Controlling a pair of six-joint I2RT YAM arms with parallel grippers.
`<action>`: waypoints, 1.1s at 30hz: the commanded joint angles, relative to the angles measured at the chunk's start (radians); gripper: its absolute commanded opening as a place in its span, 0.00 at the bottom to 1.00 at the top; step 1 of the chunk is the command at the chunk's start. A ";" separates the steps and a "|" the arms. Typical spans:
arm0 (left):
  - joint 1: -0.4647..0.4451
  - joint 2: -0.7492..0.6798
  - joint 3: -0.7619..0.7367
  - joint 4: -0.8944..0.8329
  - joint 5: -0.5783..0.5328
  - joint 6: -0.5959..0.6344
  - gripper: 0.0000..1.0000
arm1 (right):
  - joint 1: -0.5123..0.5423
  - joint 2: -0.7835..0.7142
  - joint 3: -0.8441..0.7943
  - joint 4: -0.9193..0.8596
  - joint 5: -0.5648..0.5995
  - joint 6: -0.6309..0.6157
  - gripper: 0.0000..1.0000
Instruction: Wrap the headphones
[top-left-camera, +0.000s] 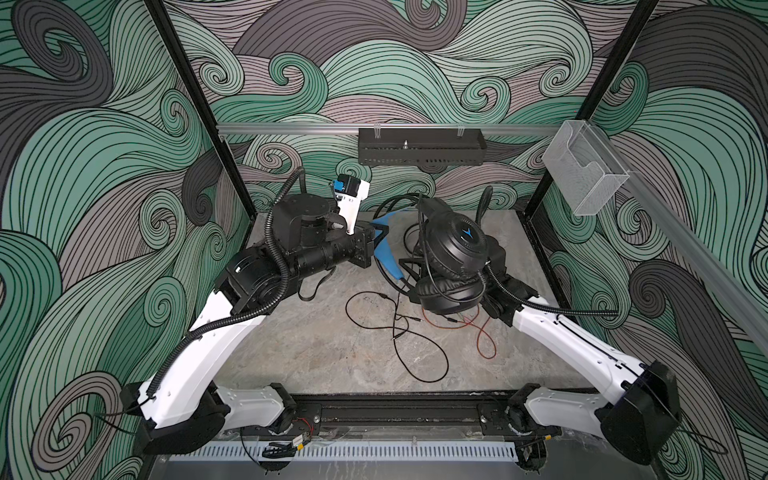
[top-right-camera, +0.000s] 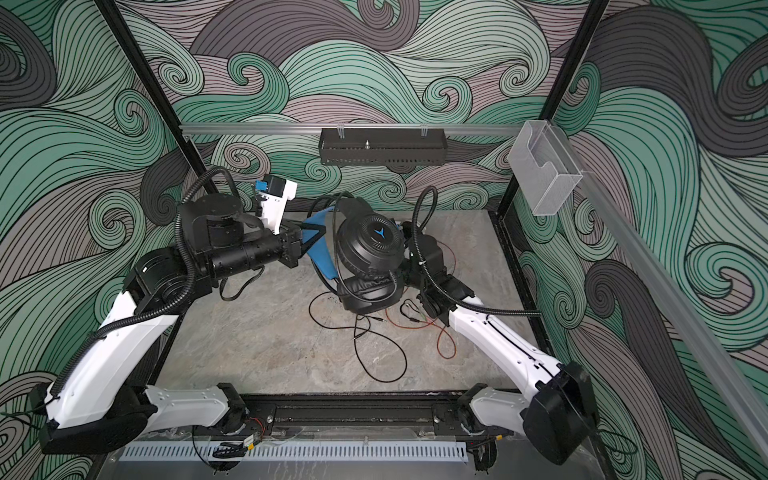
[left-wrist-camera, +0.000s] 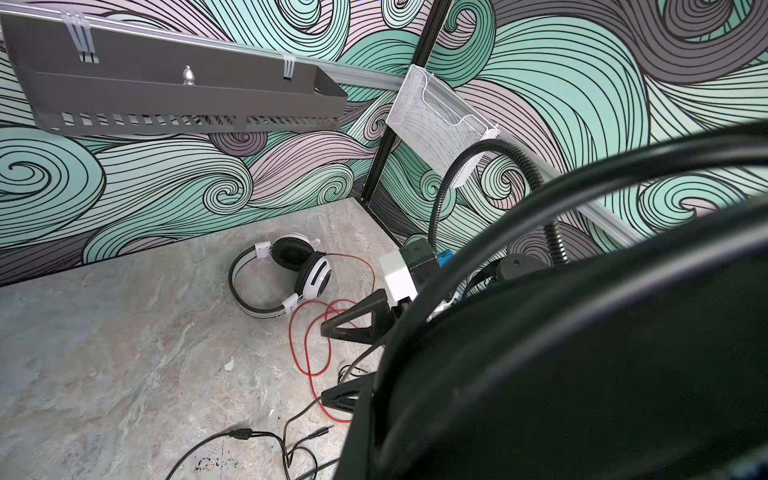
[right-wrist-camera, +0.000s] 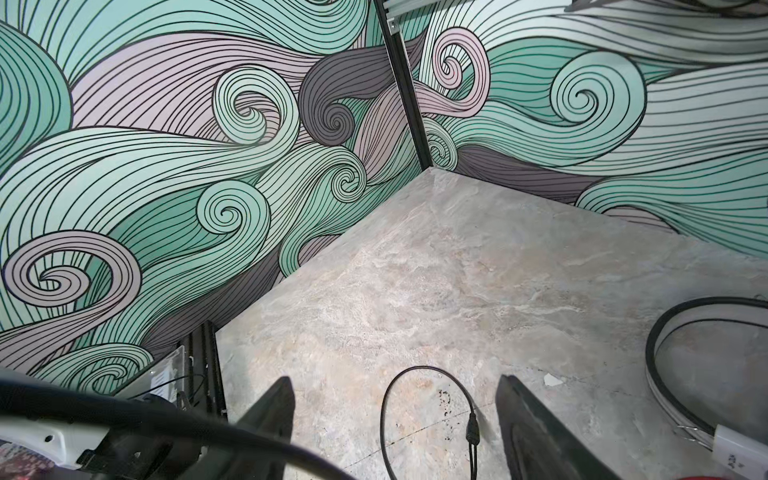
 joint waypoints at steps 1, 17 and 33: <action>-0.002 -0.002 0.065 0.022 -0.015 -0.046 0.00 | -0.007 0.024 -0.012 0.069 -0.030 0.039 0.76; 0.020 0.022 0.100 -0.011 -0.028 -0.115 0.00 | -0.004 0.101 -0.054 0.147 -0.105 0.120 0.39; 0.057 -0.008 0.040 0.049 -0.034 -0.195 0.00 | 0.001 0.071 -0.130 0.135 -0.106 0.115 0.24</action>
